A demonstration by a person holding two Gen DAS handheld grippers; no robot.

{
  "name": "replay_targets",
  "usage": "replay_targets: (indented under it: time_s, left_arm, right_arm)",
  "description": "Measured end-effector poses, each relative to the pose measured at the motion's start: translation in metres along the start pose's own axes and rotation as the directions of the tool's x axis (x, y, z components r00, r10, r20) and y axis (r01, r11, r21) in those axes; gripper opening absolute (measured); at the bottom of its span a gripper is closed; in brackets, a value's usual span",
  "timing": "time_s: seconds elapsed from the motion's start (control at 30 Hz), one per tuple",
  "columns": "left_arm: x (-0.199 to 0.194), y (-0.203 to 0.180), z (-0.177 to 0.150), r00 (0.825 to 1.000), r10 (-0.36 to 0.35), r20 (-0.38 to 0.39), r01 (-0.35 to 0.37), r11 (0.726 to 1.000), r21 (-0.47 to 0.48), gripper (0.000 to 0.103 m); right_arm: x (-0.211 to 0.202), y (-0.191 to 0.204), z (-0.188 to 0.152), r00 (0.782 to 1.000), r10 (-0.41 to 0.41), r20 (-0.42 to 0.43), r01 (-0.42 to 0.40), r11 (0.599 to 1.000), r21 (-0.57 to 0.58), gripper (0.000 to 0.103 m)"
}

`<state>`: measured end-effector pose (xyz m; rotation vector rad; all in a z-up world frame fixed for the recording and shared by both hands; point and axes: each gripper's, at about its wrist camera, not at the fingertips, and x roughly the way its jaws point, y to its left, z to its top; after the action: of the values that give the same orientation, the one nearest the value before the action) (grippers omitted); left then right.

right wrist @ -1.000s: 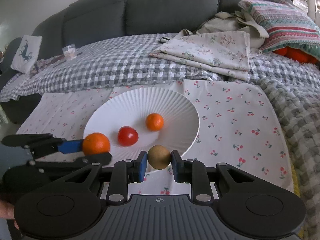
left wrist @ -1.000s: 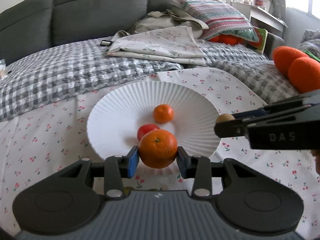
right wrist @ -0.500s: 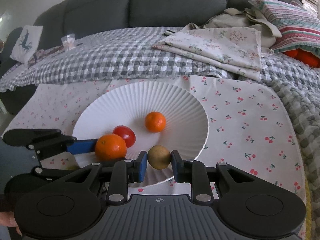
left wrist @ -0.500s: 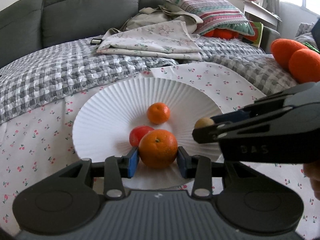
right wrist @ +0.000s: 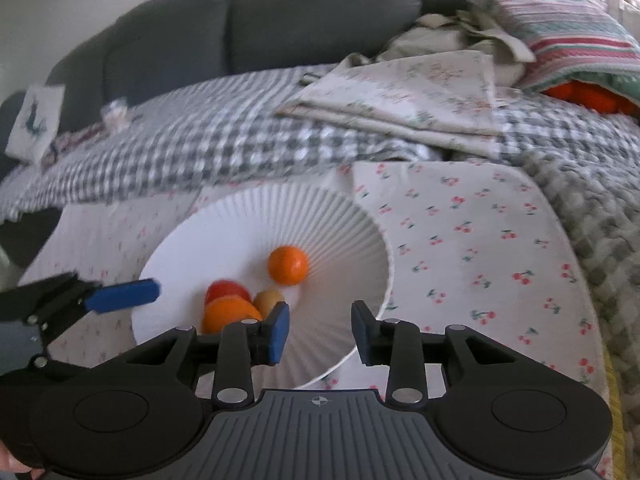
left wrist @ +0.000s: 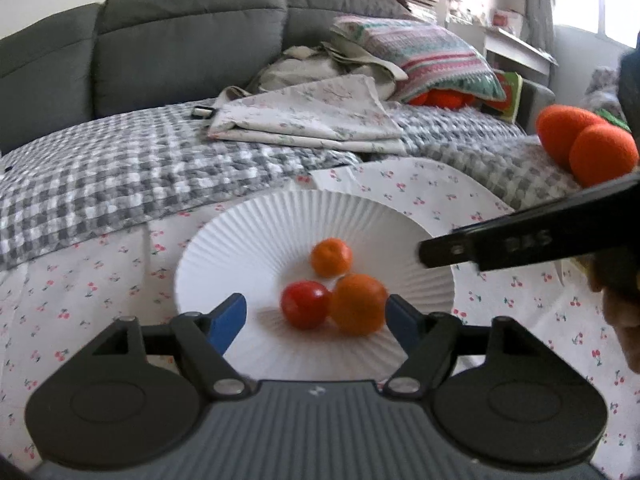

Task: Organize fruits
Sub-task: 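Open both grippers to release the tangerine and kiwi into the plate, then withdraw both open grippers back toward the remaining fruits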

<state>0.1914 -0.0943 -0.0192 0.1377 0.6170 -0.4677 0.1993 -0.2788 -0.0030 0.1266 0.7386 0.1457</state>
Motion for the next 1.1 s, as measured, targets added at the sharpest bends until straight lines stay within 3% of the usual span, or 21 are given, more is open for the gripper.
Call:
replay_targets:
  time_s: [0.23,0.47,0.67,1.1]
  left_arm:
    - [-0.018,0.029,0.000,0.998,0.055,-0.011,-0.056,0.993,-0.101,0.076]
    - [-0.033,0.048,-0.008,0.995,0.081,-0.059,-0.091,0.978,-0.188,0.076]
    - [-0.046,0.055,-0.020,0.991,0.084,-0.106,-0.105,0.972,-0.209,0.076]
    - [-0.080,0.055,-0.042,0.983,0.113,-0.145,-0.140,0.972,-0.189,0.076]
  right_arm:
    - [-0.015,-0.011,0.003,0.999,-0.042,0.010,0.041,0.998,0.046,0.035]
    - [-0.028,-0.008,-0.001,0.999,-0.041,0.009,0.040,0.997,0.065,0.048]
    - [-0.050,-0.001,-0.007,0.999,-0.020,0.033,0.019,0.998,0.052,0.060]
    - [-0.076,0.014,-0.023,0.999,0.039,0.032,-0.041,0.998,0.038,0.066]
